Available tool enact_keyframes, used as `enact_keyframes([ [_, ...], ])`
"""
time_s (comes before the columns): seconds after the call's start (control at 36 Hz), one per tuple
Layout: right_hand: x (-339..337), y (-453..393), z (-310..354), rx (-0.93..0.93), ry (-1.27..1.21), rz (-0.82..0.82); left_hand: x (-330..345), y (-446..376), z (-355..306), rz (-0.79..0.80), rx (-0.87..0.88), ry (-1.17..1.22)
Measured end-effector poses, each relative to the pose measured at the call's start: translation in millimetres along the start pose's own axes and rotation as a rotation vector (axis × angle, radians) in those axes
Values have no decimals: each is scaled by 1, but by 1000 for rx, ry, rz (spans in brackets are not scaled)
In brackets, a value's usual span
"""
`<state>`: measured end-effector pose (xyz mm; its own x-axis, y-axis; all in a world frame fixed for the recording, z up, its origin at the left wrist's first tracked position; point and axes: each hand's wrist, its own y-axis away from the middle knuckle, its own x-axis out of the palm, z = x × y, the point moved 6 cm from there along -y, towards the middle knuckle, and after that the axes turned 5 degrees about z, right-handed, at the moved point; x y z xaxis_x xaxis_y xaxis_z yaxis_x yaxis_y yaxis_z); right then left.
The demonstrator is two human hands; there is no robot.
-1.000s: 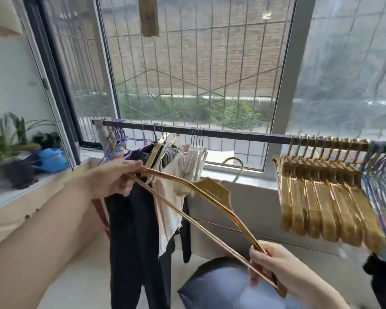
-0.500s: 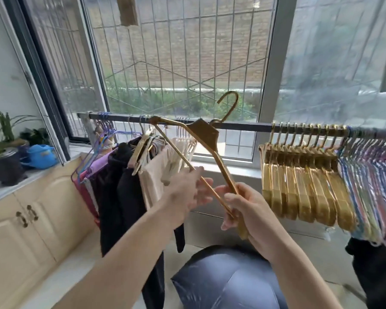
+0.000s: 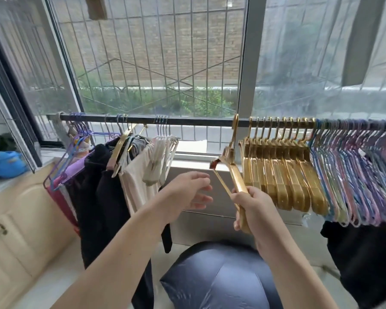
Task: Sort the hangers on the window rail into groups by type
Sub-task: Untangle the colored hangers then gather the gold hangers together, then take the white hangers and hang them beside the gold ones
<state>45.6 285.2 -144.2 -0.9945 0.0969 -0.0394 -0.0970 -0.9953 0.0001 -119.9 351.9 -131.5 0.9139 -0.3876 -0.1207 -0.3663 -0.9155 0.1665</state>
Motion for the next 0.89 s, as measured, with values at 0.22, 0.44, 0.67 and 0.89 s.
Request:
enact_keyframes([
  [0.22,6,-27,-9,15,56,-26,-41,9,6,-60,-9,27],
  [0.44,-4,-79,19,4,87,-110,-69,21,10,-99,-35,40],
  [0.67,-8,-110,14,47,120,-206,-91,26,18,-126,-53,-2],
  [0.89,-7,-113,-7,144,131,-267,-95,23,30,-102,-79,9],
])
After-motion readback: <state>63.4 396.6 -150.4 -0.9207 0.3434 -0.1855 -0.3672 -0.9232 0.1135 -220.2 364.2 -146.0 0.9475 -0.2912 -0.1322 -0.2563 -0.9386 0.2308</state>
